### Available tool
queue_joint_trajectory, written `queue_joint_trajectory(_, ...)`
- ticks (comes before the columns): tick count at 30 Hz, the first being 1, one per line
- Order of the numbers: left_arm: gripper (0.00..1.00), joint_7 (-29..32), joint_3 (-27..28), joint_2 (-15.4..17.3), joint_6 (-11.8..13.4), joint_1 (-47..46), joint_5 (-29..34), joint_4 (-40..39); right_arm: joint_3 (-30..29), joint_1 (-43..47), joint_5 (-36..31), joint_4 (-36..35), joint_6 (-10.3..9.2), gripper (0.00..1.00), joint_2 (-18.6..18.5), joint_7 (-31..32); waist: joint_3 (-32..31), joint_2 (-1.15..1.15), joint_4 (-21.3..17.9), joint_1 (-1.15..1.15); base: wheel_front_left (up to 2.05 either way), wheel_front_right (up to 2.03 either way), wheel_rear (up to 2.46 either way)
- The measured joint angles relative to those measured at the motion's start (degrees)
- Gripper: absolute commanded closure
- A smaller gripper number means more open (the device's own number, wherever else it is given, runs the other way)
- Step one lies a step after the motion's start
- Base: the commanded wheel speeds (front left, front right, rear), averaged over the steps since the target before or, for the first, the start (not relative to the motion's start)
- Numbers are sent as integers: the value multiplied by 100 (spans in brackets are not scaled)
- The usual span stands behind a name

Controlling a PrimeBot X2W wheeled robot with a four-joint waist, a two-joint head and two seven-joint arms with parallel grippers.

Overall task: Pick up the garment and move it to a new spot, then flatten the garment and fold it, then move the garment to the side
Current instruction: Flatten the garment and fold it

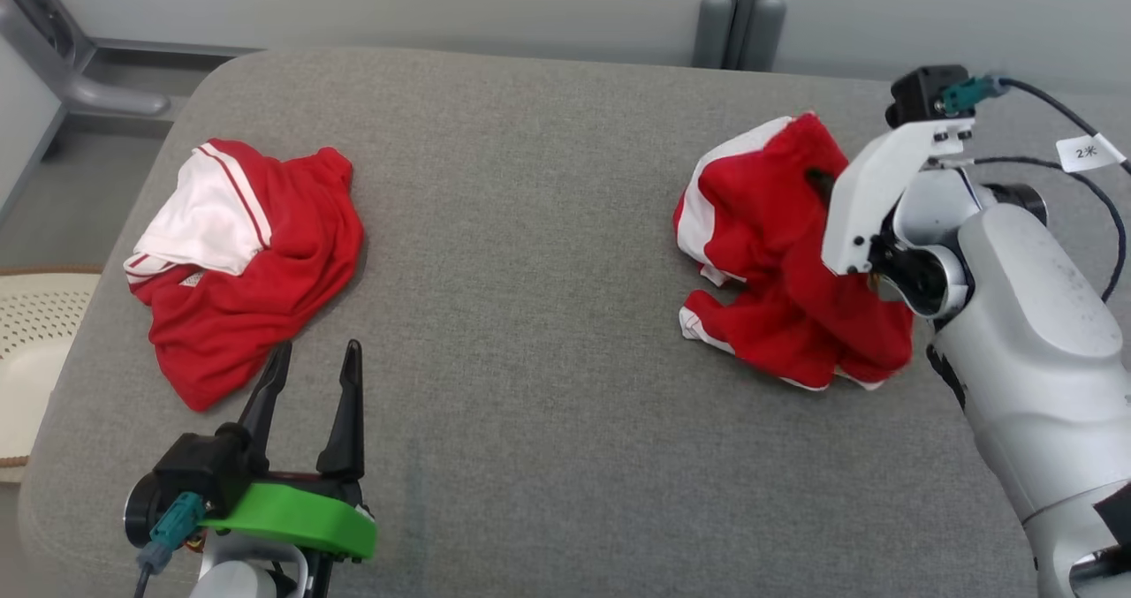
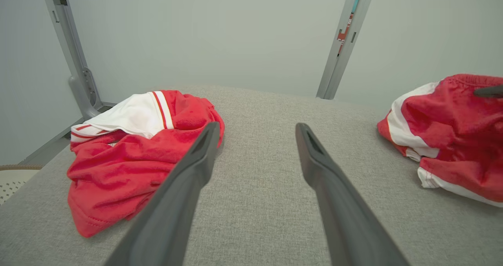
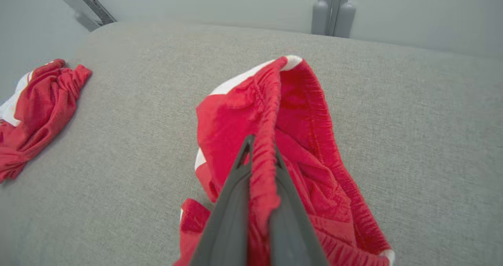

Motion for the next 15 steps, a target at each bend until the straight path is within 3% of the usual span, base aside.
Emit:
queue_joint_trajectory(8,0,0,40,1,-22,114,43,23,697,-613,464,-833,0,100,427,-1335,-311,0,-60,0,0,0,0)
queue_joint_trajectory(15,0,0,33,2,-57,241,51,37,904,-1049,601,-966,0,100,832,-2397,-582,0,-70,0,0,0,0)
